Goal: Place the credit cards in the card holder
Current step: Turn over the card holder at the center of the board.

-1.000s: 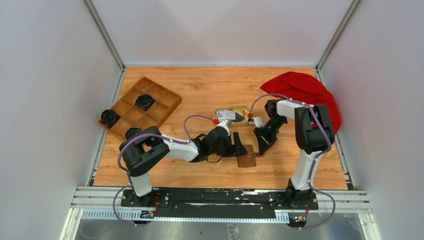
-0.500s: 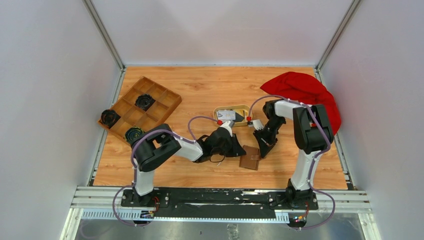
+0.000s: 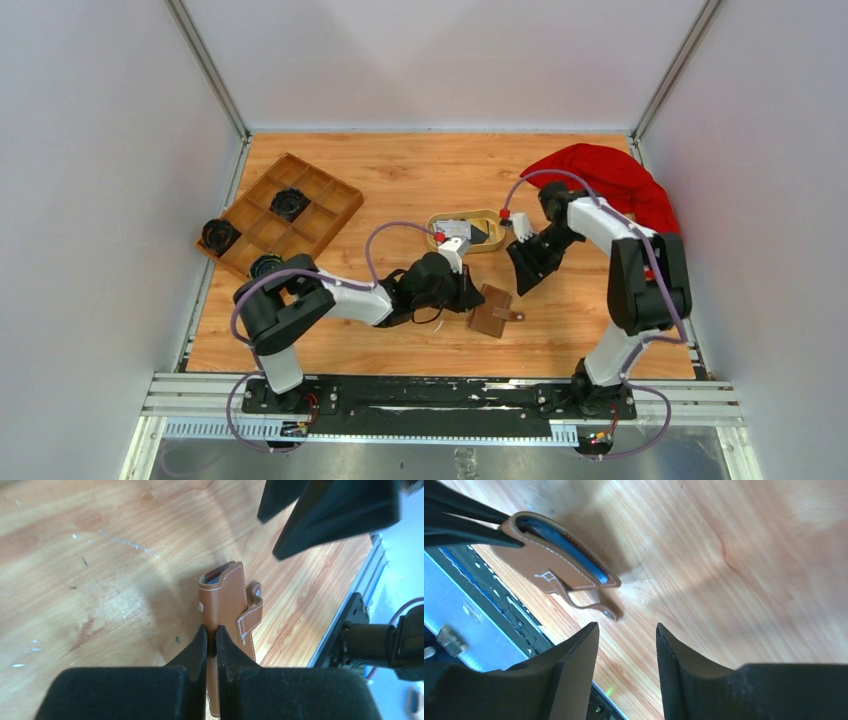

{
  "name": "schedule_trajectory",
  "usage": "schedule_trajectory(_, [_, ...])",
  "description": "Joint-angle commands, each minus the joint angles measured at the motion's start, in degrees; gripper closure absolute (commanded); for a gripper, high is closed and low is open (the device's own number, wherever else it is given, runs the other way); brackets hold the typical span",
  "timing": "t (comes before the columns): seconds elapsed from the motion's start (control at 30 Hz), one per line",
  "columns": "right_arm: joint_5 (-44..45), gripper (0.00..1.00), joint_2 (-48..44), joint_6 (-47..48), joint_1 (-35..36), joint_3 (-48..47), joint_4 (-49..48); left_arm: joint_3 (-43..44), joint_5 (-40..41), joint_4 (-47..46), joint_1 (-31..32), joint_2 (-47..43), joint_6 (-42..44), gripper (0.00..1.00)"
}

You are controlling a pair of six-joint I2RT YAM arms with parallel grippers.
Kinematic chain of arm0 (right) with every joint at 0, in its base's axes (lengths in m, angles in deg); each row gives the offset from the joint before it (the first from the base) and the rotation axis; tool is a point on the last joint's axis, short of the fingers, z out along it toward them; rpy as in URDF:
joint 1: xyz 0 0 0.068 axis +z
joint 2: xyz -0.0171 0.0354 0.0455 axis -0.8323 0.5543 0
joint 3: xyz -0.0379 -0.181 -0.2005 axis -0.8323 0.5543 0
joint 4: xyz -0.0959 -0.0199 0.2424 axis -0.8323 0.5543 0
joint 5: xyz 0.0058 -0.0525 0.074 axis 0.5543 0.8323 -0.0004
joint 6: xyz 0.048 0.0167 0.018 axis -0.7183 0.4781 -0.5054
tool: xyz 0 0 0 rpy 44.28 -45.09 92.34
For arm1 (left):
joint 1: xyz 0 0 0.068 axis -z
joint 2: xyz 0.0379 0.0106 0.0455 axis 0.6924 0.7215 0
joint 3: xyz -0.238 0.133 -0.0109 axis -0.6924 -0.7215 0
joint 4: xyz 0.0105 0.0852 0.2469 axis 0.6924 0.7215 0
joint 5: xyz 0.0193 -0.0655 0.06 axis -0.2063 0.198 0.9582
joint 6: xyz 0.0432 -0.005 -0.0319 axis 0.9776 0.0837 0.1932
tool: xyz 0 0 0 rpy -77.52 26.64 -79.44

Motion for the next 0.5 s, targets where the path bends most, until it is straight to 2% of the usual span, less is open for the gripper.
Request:
schedule_trajectory(0.0, [-7.9, 0.49, -11.1, 4.4, -2.9, -1.9, -0.5, -2.4, 3.3, 2.4, 0.2, -5.5, 13.8, 1.00])
schedule_trajectory(0.1, [-13.1, 0.42, -20.4, 8.5, -3.3, -0.4, -3.4, -3.5, 3.5, 2.4, 0.2, -9.4, 20.6, 1.00])
schedule_trajectory(0.13, [-14.9, 0.36, -24.1, 12.0, -3.3, 1.4, -5.9, -4.2, 3.9, 2.4, 0.2, -10.8, 23.0, 1.00])
schedule_trajectory(0.17, [-17.2, 0.16, -28.3, 15.2, -3.3, 3.9, -8.5, -4.9, 4.3, 2.4, 0.2, -12.4, 25.4, 1.00])
schedule_trajectory(0.2, [-18.9, 0.03, -32.2, 16.2, -3.3, 6.8, -11.8, -5.6, 4.5, 2.4, 0.3, -13.9, 27.8, 1.00])
schedule_trajectory(0.27, [-24.7, 0.00, -37.8, 17.2, -3.3, 13.2, -18.0, -7.0, 4.6, 2.3, 0.2, -17.0, 32.0, 1.00])
schedule_trajectory(0.37, [-37.3, 0.00, -39.0, 26.2, -1.9, 18.4, -18.6, -8.7, 4.6, 1.8, 0.4, -20.7, 37.9, 1.00])
schedule_trajectory(0.47, [-37.1, 0.03, -36.7, 29.3, 1.5, 18.5, -18.8, -10.1, 2.7, 0.7, 0.4, -23.7, 41.8, 1.00])
